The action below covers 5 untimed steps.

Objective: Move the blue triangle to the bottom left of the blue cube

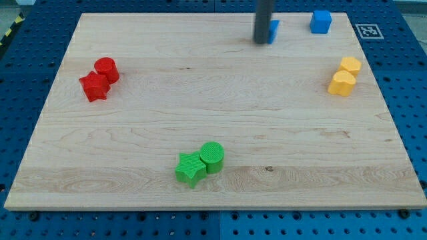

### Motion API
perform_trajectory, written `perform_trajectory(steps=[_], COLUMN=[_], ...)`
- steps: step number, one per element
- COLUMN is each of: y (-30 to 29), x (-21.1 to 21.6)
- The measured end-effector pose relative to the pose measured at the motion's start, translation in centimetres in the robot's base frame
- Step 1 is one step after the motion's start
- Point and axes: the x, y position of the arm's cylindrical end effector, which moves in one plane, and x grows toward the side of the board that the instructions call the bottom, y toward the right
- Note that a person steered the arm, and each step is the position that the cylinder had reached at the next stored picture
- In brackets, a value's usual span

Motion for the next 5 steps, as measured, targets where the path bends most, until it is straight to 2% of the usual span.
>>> perform_trajectory(steps=[2, 3, 4, 5], y=[0.3, 3.0, 0.1, -3.8], x=[-0.3, -2.3, -2.3, -4.2])
